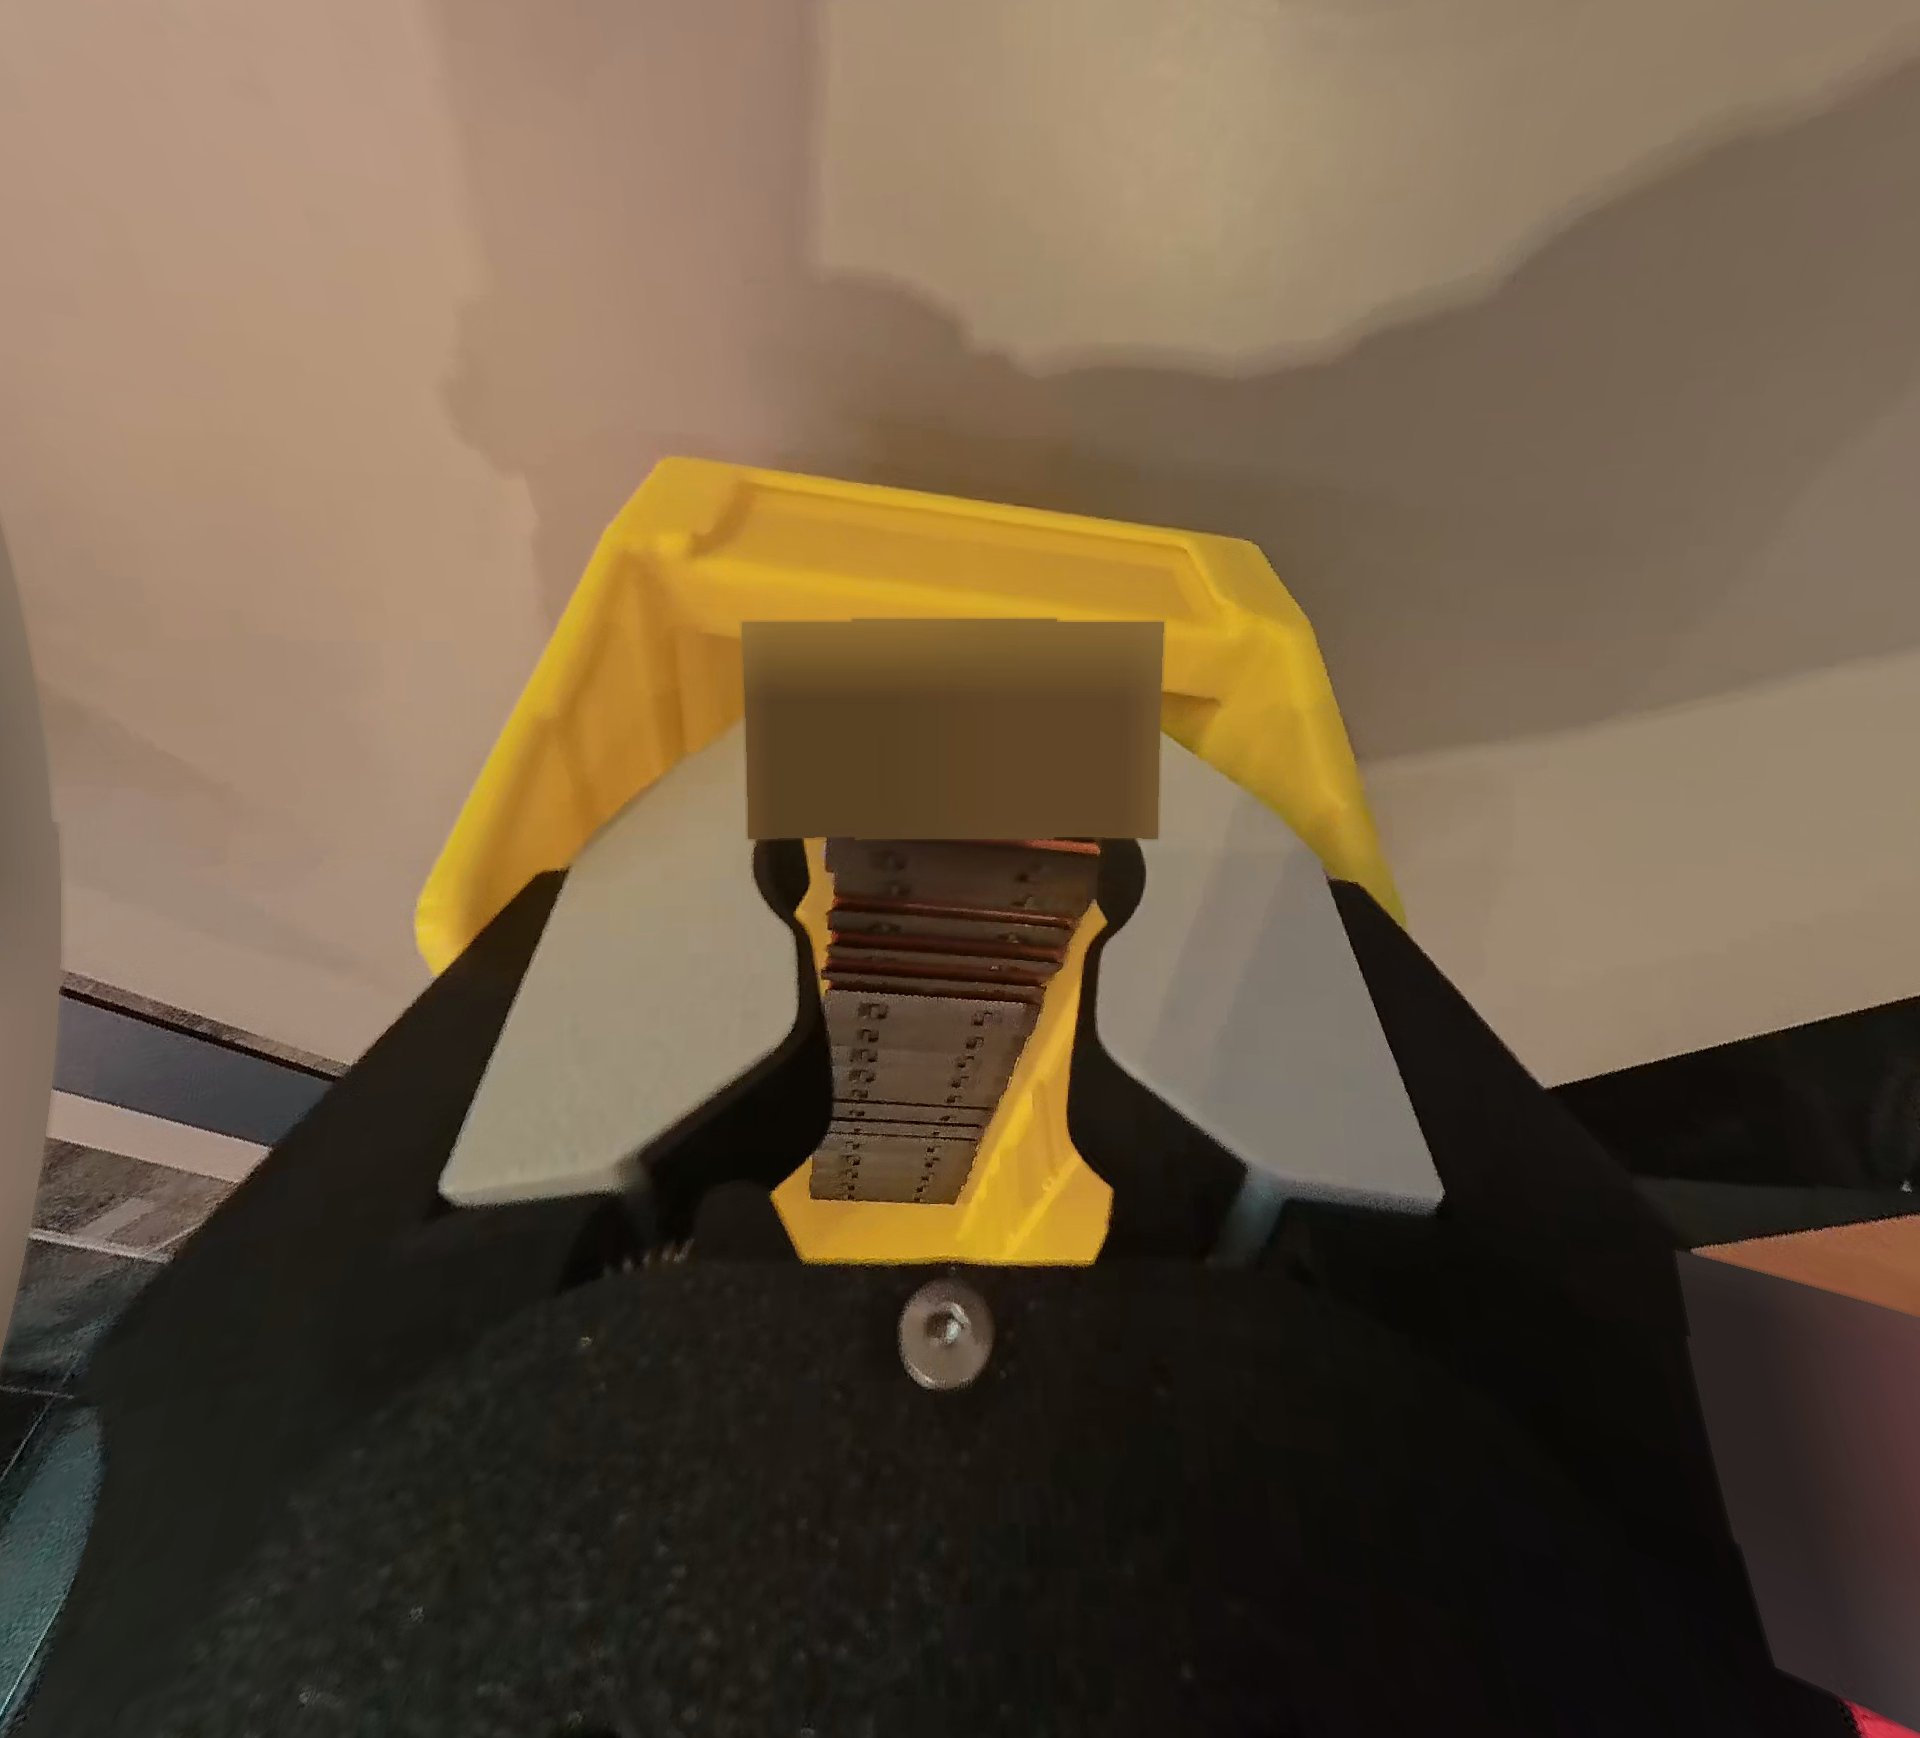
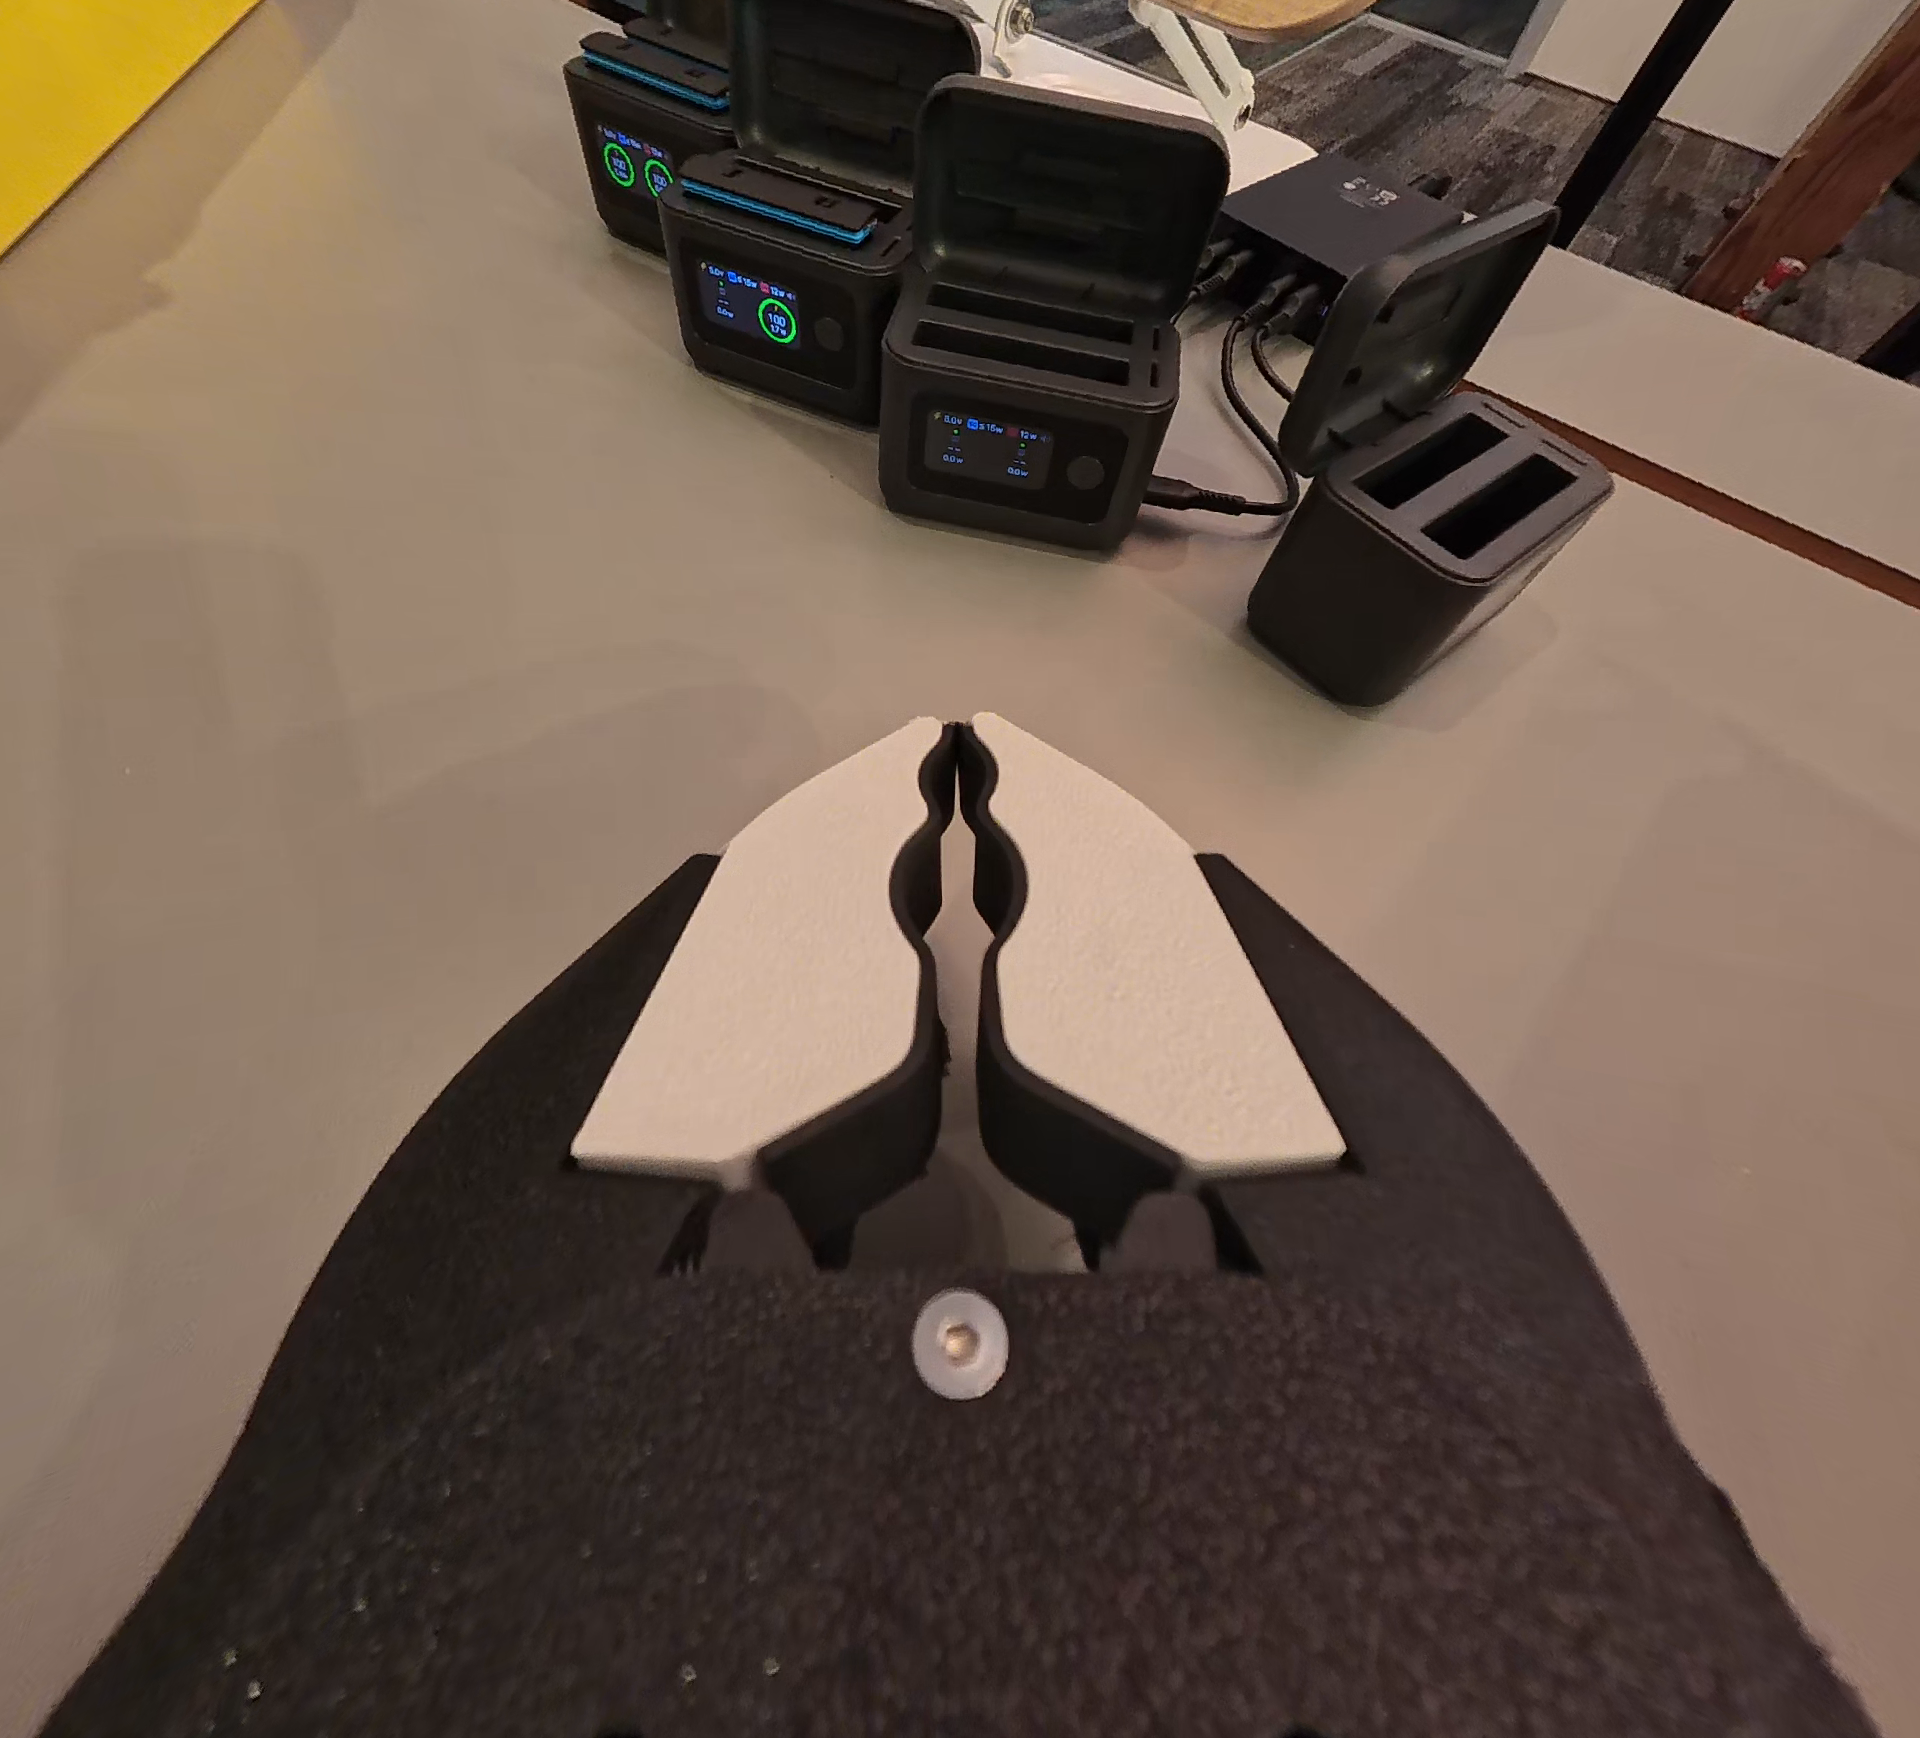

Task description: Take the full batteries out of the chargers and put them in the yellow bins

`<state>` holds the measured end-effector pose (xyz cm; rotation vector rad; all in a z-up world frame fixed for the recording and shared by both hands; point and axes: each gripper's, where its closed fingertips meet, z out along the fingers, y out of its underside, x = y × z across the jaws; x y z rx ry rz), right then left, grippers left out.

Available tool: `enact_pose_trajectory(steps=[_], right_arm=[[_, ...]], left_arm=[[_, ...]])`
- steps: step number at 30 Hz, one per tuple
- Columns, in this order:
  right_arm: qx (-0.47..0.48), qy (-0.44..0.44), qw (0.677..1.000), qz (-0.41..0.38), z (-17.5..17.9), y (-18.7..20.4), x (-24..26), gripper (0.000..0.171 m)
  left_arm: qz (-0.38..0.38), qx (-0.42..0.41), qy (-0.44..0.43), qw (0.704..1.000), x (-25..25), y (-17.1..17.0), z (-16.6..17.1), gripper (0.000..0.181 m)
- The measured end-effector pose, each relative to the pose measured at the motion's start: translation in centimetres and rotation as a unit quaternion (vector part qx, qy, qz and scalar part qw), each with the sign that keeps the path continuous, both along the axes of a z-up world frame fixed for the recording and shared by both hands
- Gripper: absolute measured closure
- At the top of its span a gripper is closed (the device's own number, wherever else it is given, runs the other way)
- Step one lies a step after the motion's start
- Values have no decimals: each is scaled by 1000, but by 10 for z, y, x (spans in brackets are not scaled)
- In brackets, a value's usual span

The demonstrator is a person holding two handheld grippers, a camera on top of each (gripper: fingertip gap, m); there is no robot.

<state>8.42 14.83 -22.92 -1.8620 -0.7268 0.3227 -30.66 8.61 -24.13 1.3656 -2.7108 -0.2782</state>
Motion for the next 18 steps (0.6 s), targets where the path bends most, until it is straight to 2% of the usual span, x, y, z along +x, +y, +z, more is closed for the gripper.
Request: enact_pose_trajectory(steps=[2, 13, 15, 18], right_arm=[[0, 0, 1000, 0, 0, 0, 0, 171], [0, 0, 1000, 3, 0, -1, -1, 171], [1, 0, 1000, 2, 0, -1, -1, 171], [-1, -2, 1000, 3, -1, 0, -1, 171]], left_arm=[[0, 1, 3, 1000, -1, 1, -2, 133], [-12, 39, 26, 999, -4, 6, -5, 131], [-16, 50, 46, 998, -5, 6, -4, 131], [-15, 70, 131, 989, -18, 7, -2, 136]])
